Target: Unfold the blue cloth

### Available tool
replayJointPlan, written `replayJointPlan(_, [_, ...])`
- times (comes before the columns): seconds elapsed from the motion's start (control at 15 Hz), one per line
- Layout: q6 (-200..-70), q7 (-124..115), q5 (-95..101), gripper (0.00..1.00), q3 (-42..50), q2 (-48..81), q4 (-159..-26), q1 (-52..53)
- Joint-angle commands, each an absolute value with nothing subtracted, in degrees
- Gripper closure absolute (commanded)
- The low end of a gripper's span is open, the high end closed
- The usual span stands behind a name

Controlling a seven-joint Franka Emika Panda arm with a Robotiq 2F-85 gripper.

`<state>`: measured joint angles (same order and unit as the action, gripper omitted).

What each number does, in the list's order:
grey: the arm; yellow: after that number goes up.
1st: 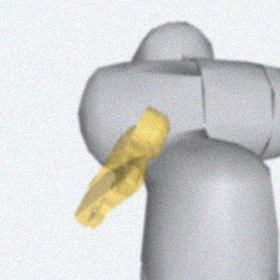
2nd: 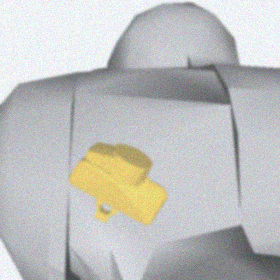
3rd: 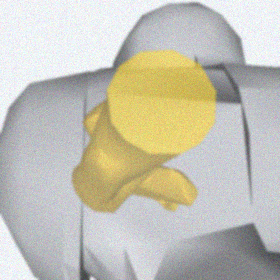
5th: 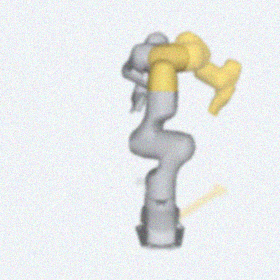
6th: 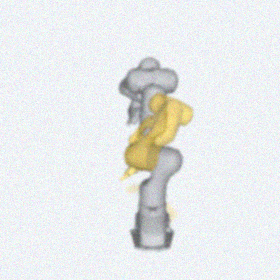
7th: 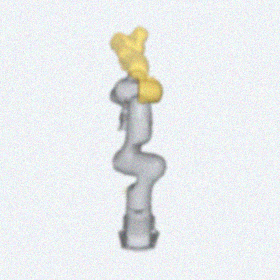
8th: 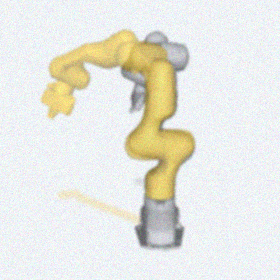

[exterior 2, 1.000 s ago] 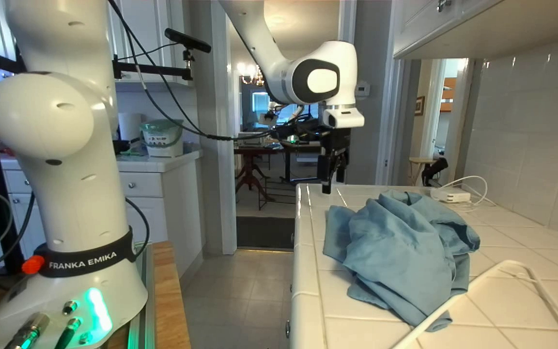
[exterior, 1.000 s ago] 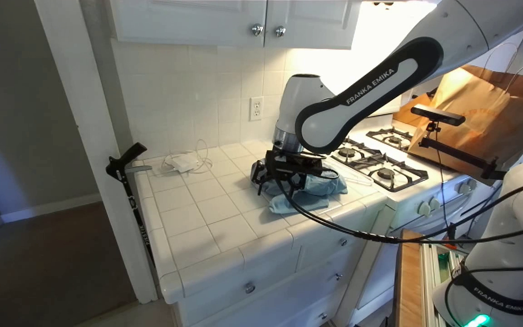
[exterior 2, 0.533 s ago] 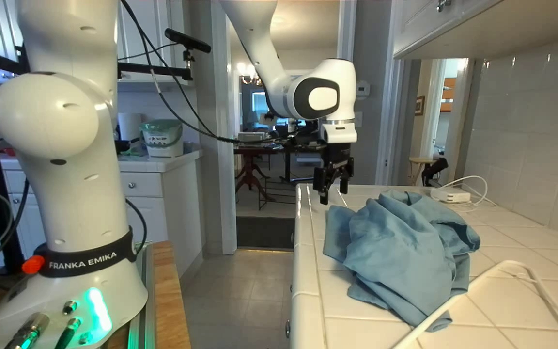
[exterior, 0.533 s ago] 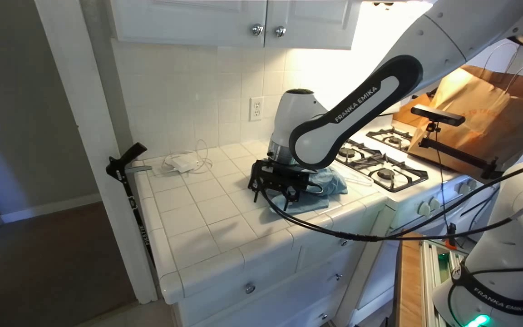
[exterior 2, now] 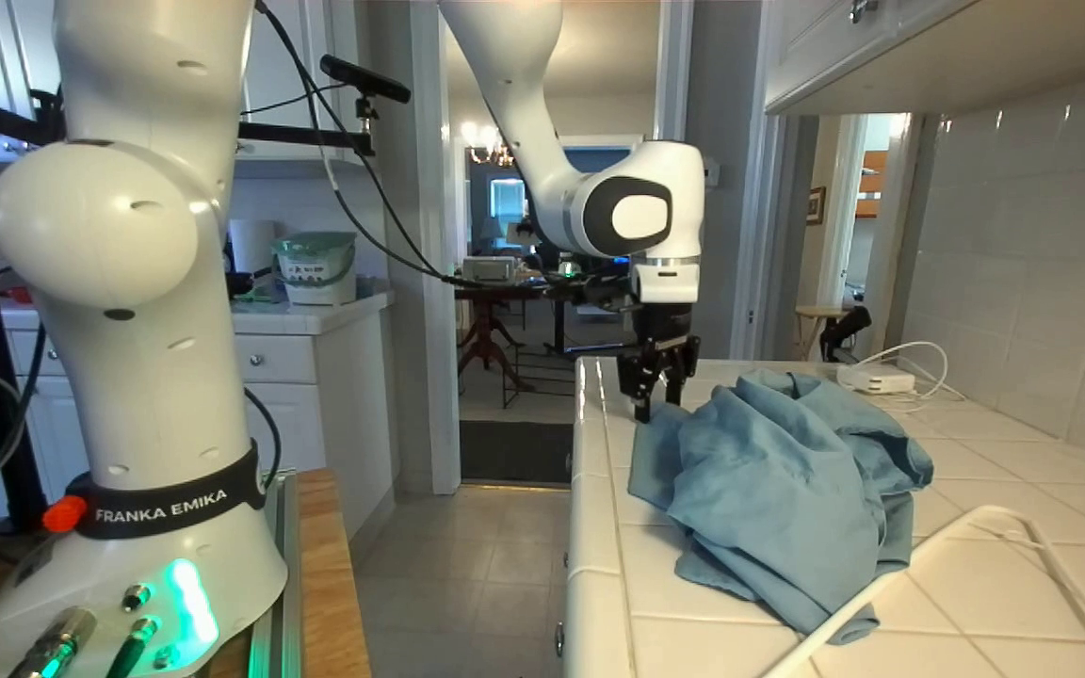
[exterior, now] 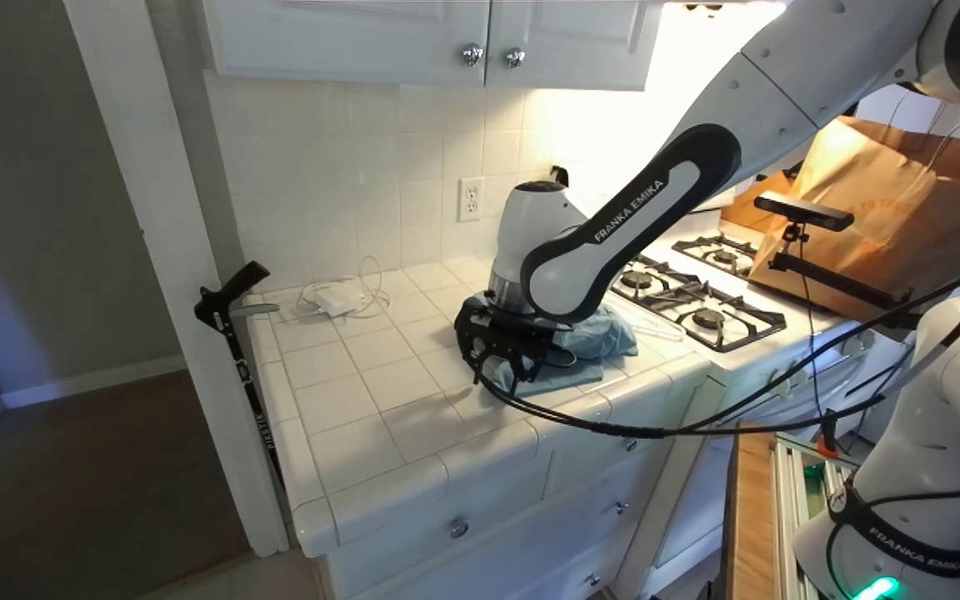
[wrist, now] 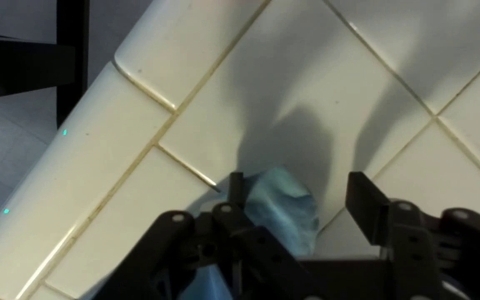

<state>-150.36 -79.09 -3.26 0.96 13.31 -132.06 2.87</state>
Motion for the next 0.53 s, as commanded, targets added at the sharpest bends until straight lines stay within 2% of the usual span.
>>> replayJointPlan(0.0, [-150.34, -81.8, -3.15, 0.64, 2.07, 15.34, -129.79, 4.55])
replayJointPlan(0.33, [-150.17, -82.71, -3.26, 1.0, 2.32, 16.07, -128.99, 4.92])
replayJointPlan(0.47, [-149.95, -82.73, -3.33, 1.0, 2.48, 16.22, -128.95, 4.98])
